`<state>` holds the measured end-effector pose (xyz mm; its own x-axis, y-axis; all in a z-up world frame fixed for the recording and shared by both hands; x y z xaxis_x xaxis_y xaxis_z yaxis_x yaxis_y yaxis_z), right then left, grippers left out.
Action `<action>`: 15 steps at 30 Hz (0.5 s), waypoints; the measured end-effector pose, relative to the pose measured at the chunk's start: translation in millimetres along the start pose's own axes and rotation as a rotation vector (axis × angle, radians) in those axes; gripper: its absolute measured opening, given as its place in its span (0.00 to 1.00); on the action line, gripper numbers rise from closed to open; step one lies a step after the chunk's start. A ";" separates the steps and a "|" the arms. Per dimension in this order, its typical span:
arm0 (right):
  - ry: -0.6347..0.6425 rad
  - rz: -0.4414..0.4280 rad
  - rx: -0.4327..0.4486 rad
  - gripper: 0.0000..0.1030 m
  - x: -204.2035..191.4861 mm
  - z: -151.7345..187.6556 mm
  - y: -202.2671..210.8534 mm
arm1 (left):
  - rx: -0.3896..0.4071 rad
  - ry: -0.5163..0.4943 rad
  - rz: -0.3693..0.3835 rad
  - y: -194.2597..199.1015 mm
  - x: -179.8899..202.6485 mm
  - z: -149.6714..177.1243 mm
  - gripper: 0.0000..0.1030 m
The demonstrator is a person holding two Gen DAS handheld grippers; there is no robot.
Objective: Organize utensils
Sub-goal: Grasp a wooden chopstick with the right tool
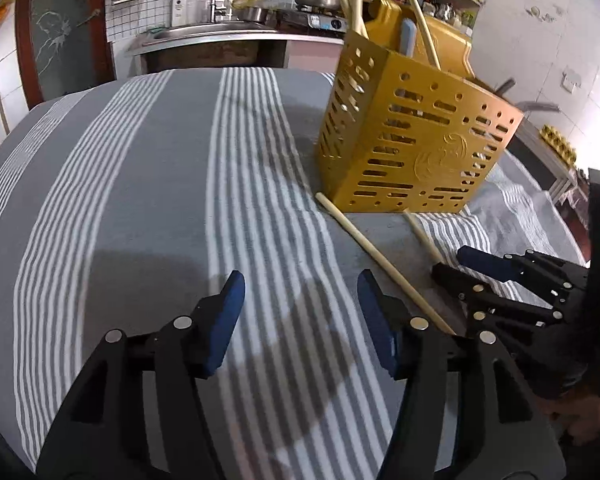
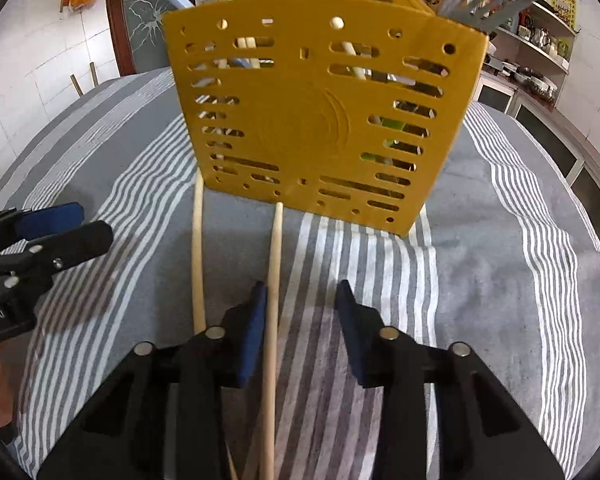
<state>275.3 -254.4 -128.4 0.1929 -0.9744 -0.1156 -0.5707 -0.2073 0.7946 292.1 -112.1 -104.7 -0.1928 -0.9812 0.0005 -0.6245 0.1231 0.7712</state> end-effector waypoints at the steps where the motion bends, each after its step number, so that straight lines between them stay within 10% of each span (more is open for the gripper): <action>1: 0.002 -0.004 -0.007 0.18 0.6 0.5 0.0 | -0.005 -0.006 -0.002 -3.8 4.2 -2.3 0.56; 15: -0.005 0.013 -0.021 0.06 29.1 8.6 11.9 | -0.083 -0.078 -0.031 -46.5 51.7 -22.7 0.56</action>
<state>267.3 -286.0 -127.4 0.1818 -0.9773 -0.1085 -0.5566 -0.1932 0.8080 328.4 -171.9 -126.2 -0.2343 -0.9696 -0.0711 -0.5667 0.0768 0.8203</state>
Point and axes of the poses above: each gripper's, at about its wrist camera, not at the fingertips, and y roughly against the way its jaws point, x to its right, z to its underside, the point moved 4 cm from there along -y, roughly the way its jaws point, and after that the axes turned 10 degrees about -z, right-handed, at the moved point
